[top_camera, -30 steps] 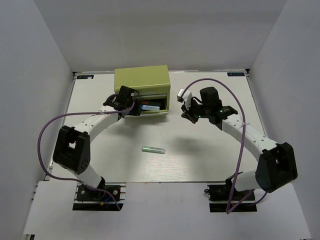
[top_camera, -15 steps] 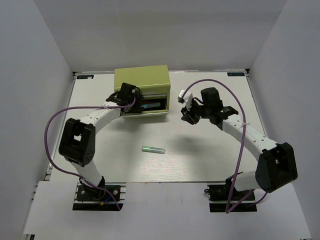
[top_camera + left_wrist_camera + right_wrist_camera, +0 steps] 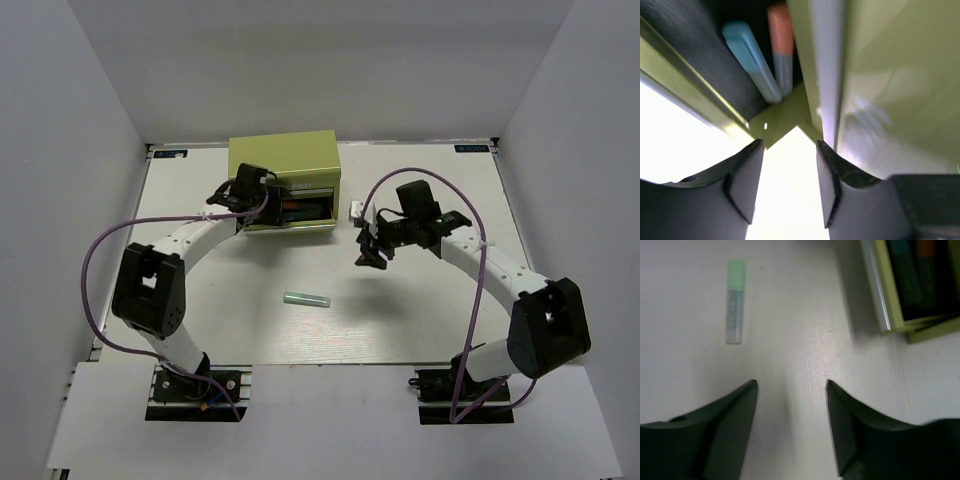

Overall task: Sort the stationery into containers
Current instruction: Pick up the pen from the center of the board.

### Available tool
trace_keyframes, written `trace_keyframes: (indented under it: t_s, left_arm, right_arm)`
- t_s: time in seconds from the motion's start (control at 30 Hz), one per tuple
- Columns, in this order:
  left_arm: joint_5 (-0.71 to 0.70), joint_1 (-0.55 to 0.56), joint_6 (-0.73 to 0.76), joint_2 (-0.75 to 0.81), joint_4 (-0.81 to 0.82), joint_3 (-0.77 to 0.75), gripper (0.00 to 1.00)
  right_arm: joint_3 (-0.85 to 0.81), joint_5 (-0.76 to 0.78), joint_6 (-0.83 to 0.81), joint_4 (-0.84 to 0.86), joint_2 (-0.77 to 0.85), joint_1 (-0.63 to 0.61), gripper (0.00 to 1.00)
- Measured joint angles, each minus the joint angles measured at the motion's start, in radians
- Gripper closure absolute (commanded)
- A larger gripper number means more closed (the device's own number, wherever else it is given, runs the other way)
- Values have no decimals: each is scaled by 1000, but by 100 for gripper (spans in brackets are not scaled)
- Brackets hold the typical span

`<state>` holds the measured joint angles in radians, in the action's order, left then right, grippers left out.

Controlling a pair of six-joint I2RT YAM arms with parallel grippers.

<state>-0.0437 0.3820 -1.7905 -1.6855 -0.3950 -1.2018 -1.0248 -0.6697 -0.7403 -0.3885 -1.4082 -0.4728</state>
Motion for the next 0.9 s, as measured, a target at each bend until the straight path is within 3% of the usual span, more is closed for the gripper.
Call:
trace_keyframes:
  t_s: [0.13,0.27,0.4,0.63,0.77,0.9]
  left_arm:
    - [68,-2,150,75,3,34,46]
    - [113,-2,387,219,-8,179,23]
    - [127,-1,622,386,-55,359,2]
    - [40,-1,797,694,-194,496,0]
    - [-35,-1,826,814,-267,500,0]
    - [-77,-1,839,890,-338,525,0]
  right_arm:
    - [-2,-89,-166,-70,-33,-33,29]
    - [-16,-98,-256,-111,-116,-103,27]
    - [-38,-39,-226,-92,-209,-213,25]
    - [-100,109,-51,38,-361,-397,29]
    - [-145,180,25,92,-447,-434,31]
    - [-147,240,67,119,-484,-458,39]
